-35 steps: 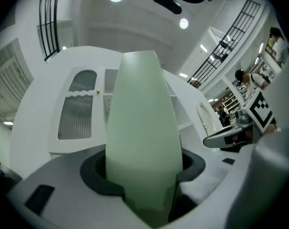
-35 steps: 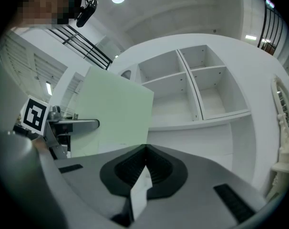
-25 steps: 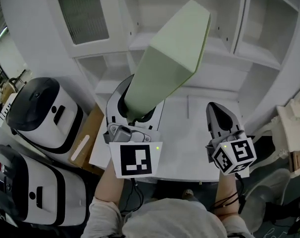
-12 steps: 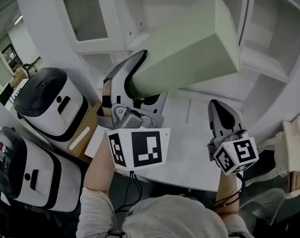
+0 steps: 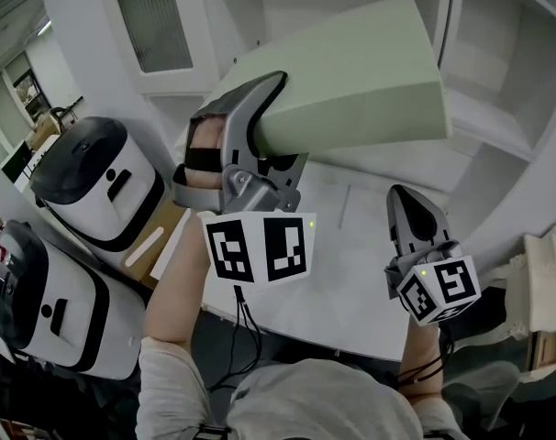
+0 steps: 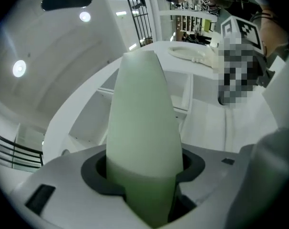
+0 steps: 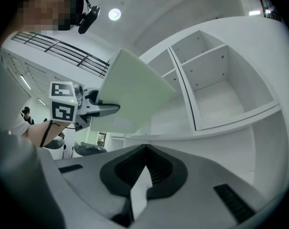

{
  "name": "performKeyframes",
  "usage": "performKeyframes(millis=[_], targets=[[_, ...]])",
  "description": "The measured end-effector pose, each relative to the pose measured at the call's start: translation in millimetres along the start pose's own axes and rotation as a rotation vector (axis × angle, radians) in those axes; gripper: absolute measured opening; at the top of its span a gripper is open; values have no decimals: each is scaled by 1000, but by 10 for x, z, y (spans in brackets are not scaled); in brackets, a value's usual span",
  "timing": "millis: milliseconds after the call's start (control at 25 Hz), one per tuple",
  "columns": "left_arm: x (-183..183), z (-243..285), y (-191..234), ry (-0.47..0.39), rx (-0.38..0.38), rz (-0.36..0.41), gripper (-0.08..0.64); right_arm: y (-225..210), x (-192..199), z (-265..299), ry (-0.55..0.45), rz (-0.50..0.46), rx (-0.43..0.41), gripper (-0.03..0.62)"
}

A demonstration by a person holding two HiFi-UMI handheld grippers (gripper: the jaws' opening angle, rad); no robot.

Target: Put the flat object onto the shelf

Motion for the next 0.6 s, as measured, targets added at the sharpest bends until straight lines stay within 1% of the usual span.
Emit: performKeyframes(millis=[160,280,600], targets=[[143,200,-206,50,34,99,270,-78,22,-43,1,10,5,9],[223,339,-316,64,56,162,271,-154,57,-68,4,26,21,9],[315,706,-548,70,145,272,282,-284,116,-71,25,26,51,9]])
Point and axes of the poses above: the fingertips, and each gripper's own axes: z forward along the fingers, y to its left, x out of its underside, the point moved 3 cm from there along -z, backward along the fingers
